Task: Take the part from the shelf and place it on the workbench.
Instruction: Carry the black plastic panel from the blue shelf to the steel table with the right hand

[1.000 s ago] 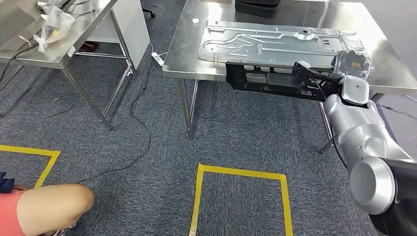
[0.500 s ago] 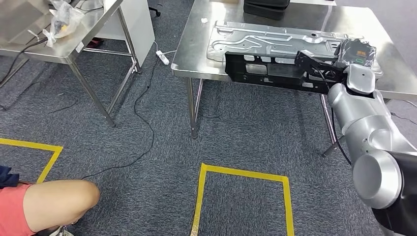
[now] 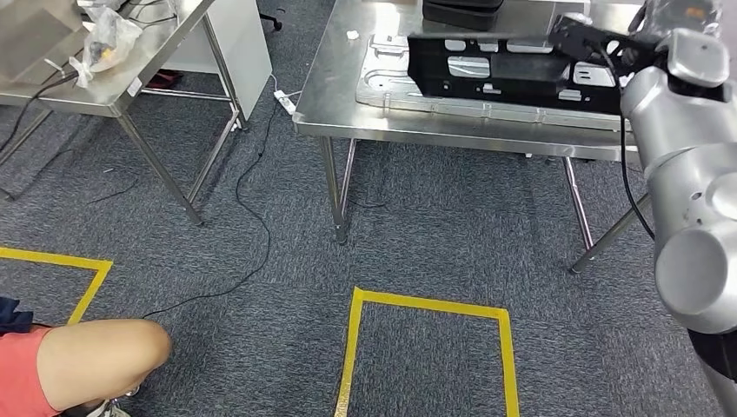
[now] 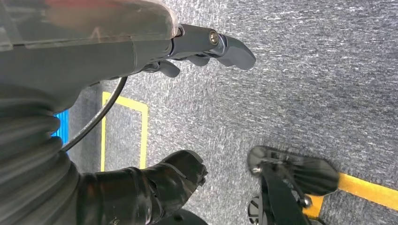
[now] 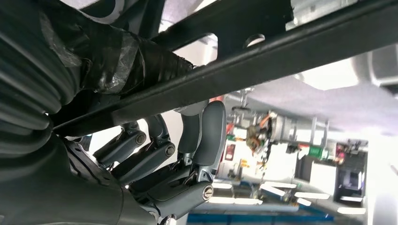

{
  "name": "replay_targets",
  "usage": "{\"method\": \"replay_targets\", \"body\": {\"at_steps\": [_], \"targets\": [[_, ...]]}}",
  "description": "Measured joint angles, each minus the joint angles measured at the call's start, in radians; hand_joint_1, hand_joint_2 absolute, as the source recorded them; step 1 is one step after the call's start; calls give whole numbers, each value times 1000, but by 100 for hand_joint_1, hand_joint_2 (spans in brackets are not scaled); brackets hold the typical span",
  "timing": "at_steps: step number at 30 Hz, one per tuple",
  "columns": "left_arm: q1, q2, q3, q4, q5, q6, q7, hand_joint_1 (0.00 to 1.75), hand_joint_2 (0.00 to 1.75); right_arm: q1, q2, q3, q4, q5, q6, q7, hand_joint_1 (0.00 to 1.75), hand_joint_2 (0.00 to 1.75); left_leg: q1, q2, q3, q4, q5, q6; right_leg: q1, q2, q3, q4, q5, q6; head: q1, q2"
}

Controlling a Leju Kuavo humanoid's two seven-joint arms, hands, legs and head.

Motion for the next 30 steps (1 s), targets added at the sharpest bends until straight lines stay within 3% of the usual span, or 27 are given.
{"method": "replay_targets", "body": {"at_steps": [1,5,7,9,10,11,12,14,16,18,21,24,26,27,28,30], "targets": [[0,0,1,0,-1,0,1,0,175,-10,0,0,-2,0,4,3,175,175,-2,0,16,-35,7,4,2,0,-2,1,0,4,0,0],[1,-1,3,0,-4,0,4,0,175,-43,0,0,-9,0,31,8,175,175,0,0,25,-60,12,20,2,1,-7,6,-6,23,0,0],[0,-1,4,0,-6,-3,5,0,175,-69,1,0,-14,0,56,9,175,175,3,2,28,-70,19,31,-2,3,-39,79,-53,30,1,0],[-1,-1,7,0,-7,-8,4,0,175,-95,2,0,-18,0,82,9,175,175,3,1,27,-70,20,36,-2,4,-97,209,-113,37,0,0],[-1,-1,8,0,-8,-11,4,0,175,-101,2,0,-19,0,91,7,175,175,3,0,27,-69,19,37,-3,4,-119,257,-125,39,1,0],[-1,-1,8,0,-8,-13,4,0,175,-104,3,0,-20,0,97,4,175,175,3,-1,28,-68,18,36,-4,3,-127,271,-117,41,1,0],[-1,-2,9,0,-10,-15,3,0,175,-104,3,0,-21,0,99,1,175,175,3,-3,29,-66,16,35,-6,3,-116,246,-92,41,1,0],[-1,-4,9,0,-13,-17,2,0,175,-99,5,0,-22,0,90,-8,175,175,3,-5,30,-61,12,29,-8,3,-56,114,-24,38,1,0],[-2,-6,9,0,-15,-17,1,0,175,-87,7,0,-22,0,68,-16,175,175,2,-6,26,-56,9,20,-2,4,-12,14,6,30,1,0],[-2,-8,9,0,-16,-16,-2,0,175,-67,8,0,-20,-1,47,-26,175,175,1,-6,22,-57,11,12,4,6,-7,-3,5,22,1,0],[-3,-10,9,0,-20,-13,-5,0,175,-34,9,0,-13,-1,37,-63,175,175,1,-4,12,-34,-9,-4,-4,5,-3,-12,11,6,1,0],[-1,-11,9,0,-26,-13,-5,0,175,-4,13,0,-3,-1,34,-94,175,175,4,-1,-65,133,-92,-14,-6,4,-1,-16,13,-5,0,0],[-1,-12,9,0,-27,-15,-6,0,175,19,15,0,5,-1,30,-100,175,175,5,-1,-109,219,-112,-16,-4,5,-1,-15,13,-6,0,0],[-1,-12,9,0,-27,-16,-7,0,175,29,16,0,8,-1,29,-101,175,175,5,-1,-106,209,-95,-15,-3,5,0,-14,12,-6,0,0],[-1,-13,9,0,-28,-16,-8,0,175,37,16,0,10,-1,29,-101,175,175,5,-1,-84,158,-62,-12,-3,6,0,-13,11,-5,0,0],[-1,-13,9,0,-29,-16,-9,0,175,45,16,0,12,-1,26,-101,175,175,2,-1,-20,19,-2,-3,-1,6,-1,-10,9,-1,0,0]]}}
